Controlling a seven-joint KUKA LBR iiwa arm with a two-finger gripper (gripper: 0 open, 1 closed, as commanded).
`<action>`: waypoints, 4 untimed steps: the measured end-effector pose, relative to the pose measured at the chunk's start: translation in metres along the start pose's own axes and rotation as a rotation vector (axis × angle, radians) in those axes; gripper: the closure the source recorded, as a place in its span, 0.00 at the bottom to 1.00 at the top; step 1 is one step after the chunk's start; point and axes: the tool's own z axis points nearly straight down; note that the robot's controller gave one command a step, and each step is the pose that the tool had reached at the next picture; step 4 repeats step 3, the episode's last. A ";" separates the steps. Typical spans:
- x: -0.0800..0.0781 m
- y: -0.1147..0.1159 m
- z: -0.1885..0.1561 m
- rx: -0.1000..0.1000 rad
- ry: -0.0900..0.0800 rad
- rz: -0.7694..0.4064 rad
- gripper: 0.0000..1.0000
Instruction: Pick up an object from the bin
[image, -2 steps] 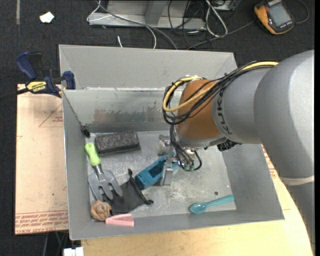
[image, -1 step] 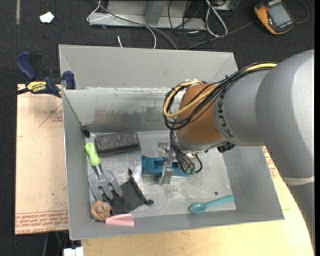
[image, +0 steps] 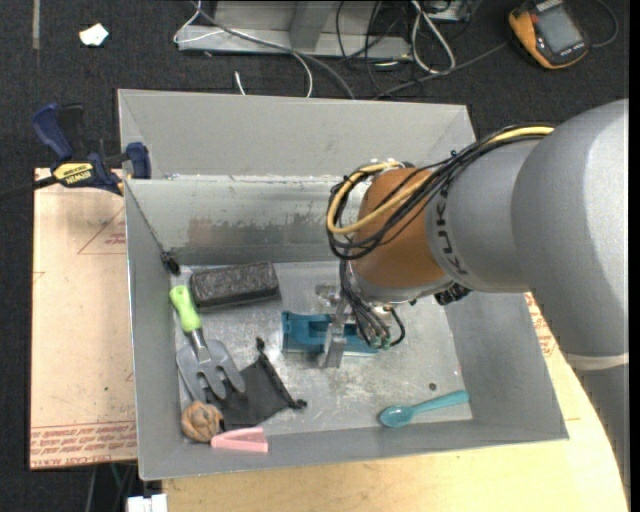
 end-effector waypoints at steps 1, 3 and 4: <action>0.010 -0.002 -0.062 0.003 0.013 -0.019 1.00; 0.002 0.007 -0.167 0.003 0.020 -0.020 1.00; 0.002 0.007 -0.167 0.003 0.020 -0.020 1.00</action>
Offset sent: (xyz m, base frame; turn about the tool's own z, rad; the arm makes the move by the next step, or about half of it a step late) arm 0.0028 -0.0074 0.0922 -0.0057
